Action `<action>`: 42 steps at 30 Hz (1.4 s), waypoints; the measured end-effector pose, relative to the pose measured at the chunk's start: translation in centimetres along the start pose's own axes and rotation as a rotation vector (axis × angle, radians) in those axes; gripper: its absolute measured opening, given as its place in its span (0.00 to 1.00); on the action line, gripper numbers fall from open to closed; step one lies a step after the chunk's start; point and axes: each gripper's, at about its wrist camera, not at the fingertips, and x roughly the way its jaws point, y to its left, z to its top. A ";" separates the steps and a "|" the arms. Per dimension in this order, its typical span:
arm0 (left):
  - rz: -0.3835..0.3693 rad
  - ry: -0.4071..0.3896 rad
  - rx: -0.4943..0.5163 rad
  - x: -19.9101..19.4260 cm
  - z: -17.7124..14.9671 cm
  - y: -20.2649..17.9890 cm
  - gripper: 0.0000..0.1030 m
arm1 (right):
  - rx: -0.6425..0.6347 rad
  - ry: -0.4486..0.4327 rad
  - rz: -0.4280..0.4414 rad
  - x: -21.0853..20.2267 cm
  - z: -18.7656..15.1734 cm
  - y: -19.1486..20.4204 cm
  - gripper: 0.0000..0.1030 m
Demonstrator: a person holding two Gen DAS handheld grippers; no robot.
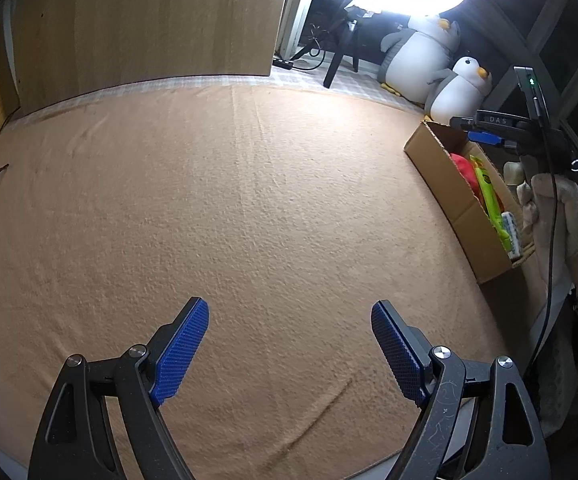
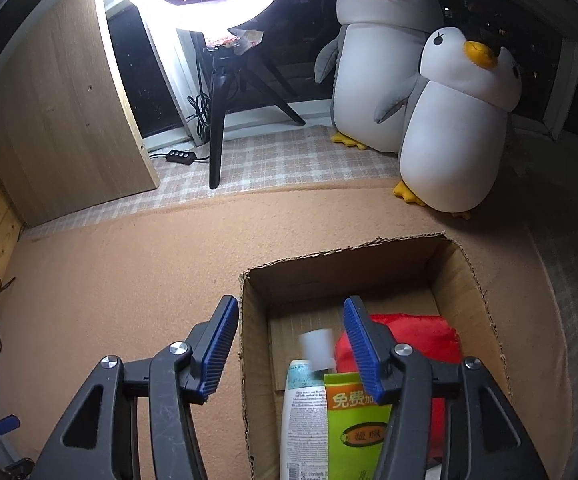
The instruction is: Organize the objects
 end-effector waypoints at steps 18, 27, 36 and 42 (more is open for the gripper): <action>-0.010 -0.013 0.021 -0.5 0.5 1.0 0.84 | 0.028 -0.051 0.022 -4.9 -4.0 3.2 0.60; -0.010 -0.027 0.015 -0.6 1.0 1.9 0.84 | 0.042 -0.033 0.013 -7.3 -9.4 6.6 0.60; 0.034 -0.060 0.020 -1.3 1.1 2.7 0.85 | 0.001 -0.002 0.012 -8.5 -14.3 11.7 0.63; 0.057 -0.072 -0.008 -1.8 0.7 3.8 0.85 | -0.038 -0.016 -0.007 -8.7 -15.8 14.8 0.68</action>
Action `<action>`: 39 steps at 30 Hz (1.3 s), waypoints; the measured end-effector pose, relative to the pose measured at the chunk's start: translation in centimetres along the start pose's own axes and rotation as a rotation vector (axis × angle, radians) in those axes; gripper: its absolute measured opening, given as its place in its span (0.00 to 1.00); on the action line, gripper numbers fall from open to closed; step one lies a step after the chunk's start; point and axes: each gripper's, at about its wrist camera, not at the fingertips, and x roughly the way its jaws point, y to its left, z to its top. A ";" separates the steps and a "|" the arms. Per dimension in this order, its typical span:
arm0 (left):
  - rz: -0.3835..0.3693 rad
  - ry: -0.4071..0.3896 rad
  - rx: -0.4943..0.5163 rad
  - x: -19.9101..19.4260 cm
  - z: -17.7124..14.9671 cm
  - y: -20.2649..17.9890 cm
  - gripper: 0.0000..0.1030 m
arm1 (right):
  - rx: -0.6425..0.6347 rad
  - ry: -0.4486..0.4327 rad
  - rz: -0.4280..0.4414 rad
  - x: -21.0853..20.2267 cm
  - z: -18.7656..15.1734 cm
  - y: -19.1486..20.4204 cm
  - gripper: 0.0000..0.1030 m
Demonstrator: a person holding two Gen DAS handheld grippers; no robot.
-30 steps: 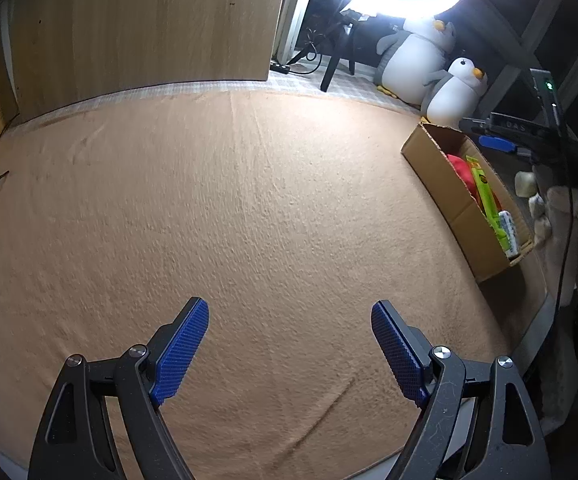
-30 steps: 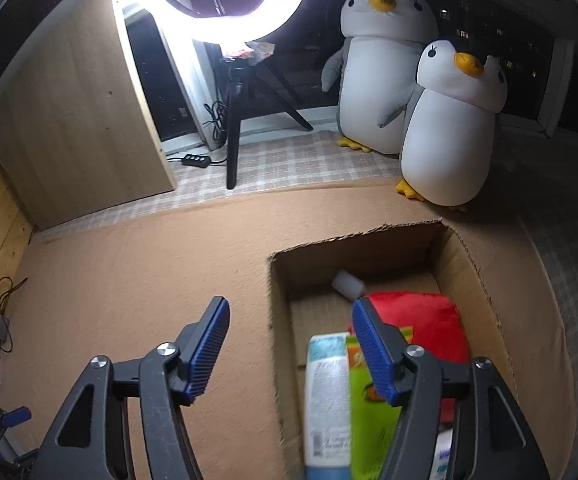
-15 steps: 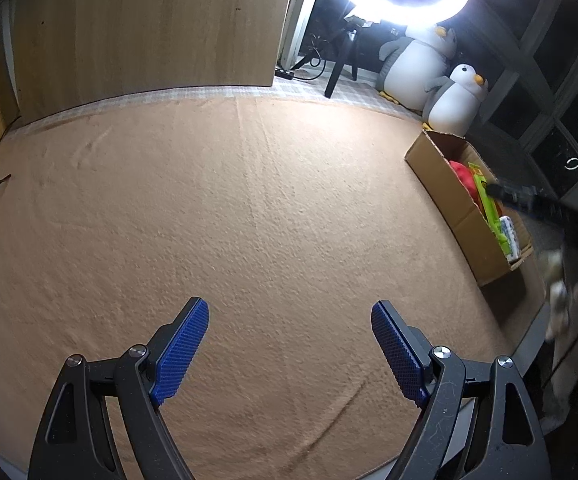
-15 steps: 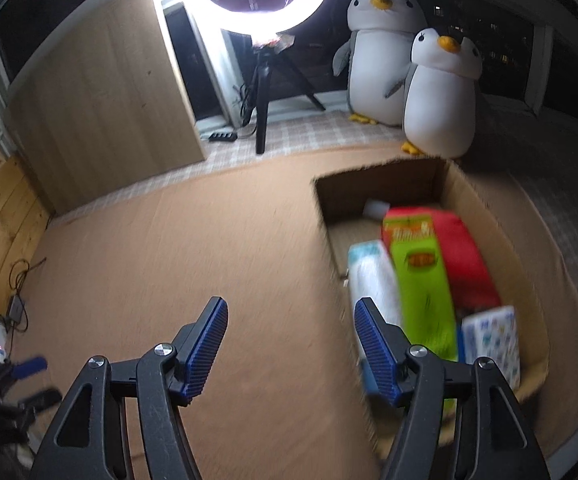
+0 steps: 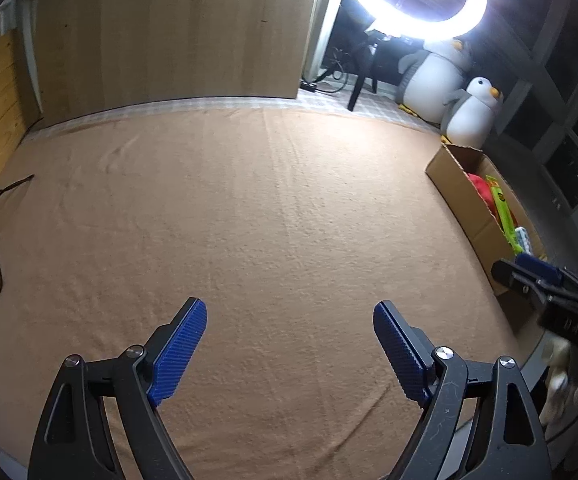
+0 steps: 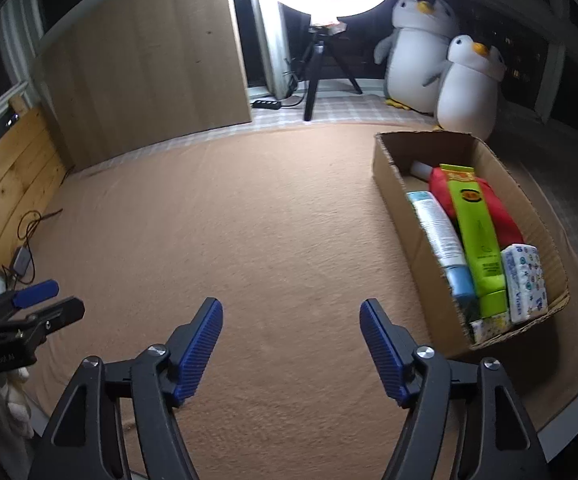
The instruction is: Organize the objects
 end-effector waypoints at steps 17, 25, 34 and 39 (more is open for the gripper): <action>0.070 -0.030 -0.019 -1.5 -0.6 0.9 0.85 | -0.056 -0.010 -0.020 -0.2 -0.3 3.6 0.72; 0.081 -0.033 -0.026 -1.8 -0.5 0.8 0.86 | -0.074 -0.019 -0.053 -0.5 0.1 4.2 0.75; 0.087 -0.028 -0.031 -1.5 -0.5 0.9 0.87 | -0.091 -0.014 -0.061 -0.2 0.2 4.9 0.76; 0.087 -0.026 -0.033 -1.5 -0.6 0.9 0.87 | -0.089 -0.007 -0.058 0.1 0.1 5.0 0.76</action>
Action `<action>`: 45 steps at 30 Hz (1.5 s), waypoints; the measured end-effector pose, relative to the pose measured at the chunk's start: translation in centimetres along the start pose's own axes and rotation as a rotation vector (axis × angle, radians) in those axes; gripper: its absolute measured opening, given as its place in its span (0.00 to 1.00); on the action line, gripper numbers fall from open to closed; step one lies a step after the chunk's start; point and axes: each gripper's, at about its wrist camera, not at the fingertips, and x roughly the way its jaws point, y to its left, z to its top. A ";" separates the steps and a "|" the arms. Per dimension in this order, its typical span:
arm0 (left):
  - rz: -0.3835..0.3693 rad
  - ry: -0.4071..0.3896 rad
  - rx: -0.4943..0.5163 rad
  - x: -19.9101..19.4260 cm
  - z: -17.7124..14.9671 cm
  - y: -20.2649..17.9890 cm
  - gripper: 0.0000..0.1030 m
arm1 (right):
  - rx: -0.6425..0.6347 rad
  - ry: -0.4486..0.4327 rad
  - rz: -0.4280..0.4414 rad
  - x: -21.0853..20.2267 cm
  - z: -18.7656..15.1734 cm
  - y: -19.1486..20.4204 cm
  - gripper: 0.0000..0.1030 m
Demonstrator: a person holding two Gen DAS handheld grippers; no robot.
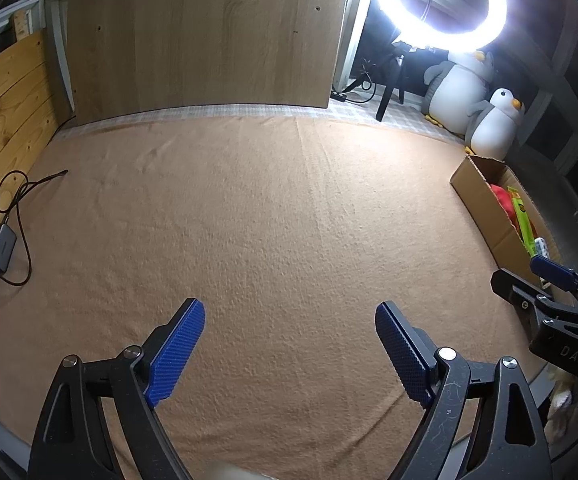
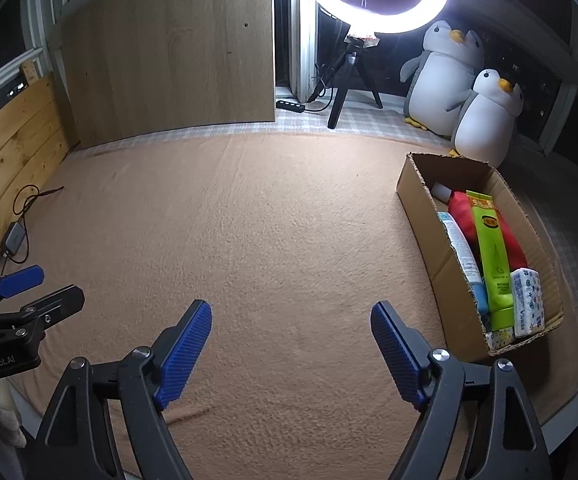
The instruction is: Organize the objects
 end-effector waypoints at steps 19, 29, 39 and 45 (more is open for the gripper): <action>-0.001 0.013 0.003 0.4 -0.2 -0.3 0.87 | 0.019 0.030 -0.004 0.8 -0.2 -0.6 0.77; 0.002 0.019 -0.007 0.8 -0.1 -0.1 0.87 | 0.011 0.044 -0.005 1.3 -0.3 -0.4 0.77; 0.006 0.027 -0.009 1.2 0.1 0.0 0.87 | 0.007 0.053 -0.008 1.7 -0.2 -0.4 0.77; 0.011 0.032 -0.011 1.4 0.1 -0.1 0.87 | 0.006 0.060 -0.008 2.0 -0.2 -0.4 0.77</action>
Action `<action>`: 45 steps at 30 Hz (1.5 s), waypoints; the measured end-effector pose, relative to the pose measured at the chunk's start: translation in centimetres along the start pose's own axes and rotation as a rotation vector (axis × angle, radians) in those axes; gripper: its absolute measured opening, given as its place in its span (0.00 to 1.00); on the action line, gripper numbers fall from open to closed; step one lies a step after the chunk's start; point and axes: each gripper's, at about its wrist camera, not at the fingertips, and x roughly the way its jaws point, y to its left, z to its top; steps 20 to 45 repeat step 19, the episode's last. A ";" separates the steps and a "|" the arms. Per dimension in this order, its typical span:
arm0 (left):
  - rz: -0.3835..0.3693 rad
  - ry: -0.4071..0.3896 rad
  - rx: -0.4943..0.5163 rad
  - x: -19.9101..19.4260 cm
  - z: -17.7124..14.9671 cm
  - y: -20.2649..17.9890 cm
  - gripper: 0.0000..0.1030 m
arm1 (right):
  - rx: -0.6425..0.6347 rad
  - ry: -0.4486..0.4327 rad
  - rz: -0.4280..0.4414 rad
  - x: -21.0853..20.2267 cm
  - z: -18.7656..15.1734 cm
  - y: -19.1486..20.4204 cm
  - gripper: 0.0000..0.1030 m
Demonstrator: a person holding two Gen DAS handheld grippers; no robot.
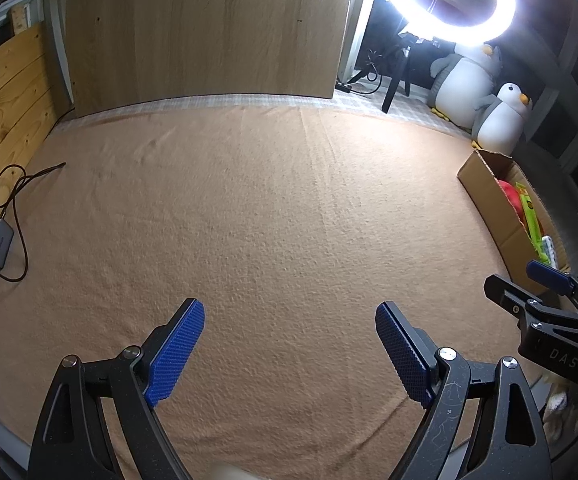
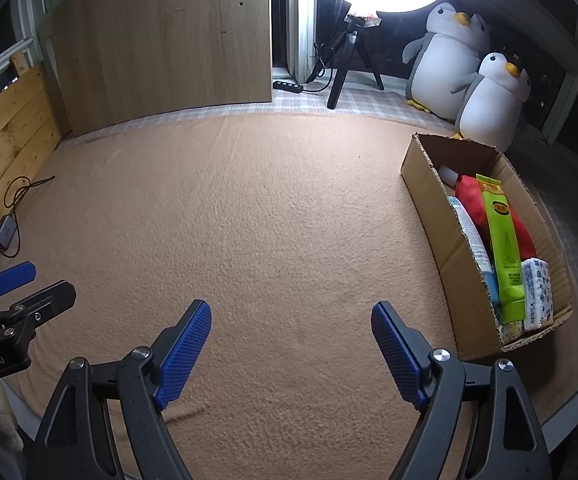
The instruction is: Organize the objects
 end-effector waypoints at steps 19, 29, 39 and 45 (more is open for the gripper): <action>-0.008 0.012 0.028 1.3 0.1 -0.3 0.88 | -0.016 0.042 -0.011 1.4 0.1 0.2 0.77; -0.008 0.012 0.028 1.3 0.1 -0.3 0.88 | -0.016 0.042 -0.011 1.4 0.1 0.2 0.77; -0.008 0.012 0.028 1.3 0.1 -0.3 0.88 | -0.016 0.042 -0.011 1.4 0.1 0.2 0.77; -0.008 0.012 0.028 1.3 0.1 -0.3 0.88 | -0.016 0.042 -0.011 1.4 0.1 0.2 0.77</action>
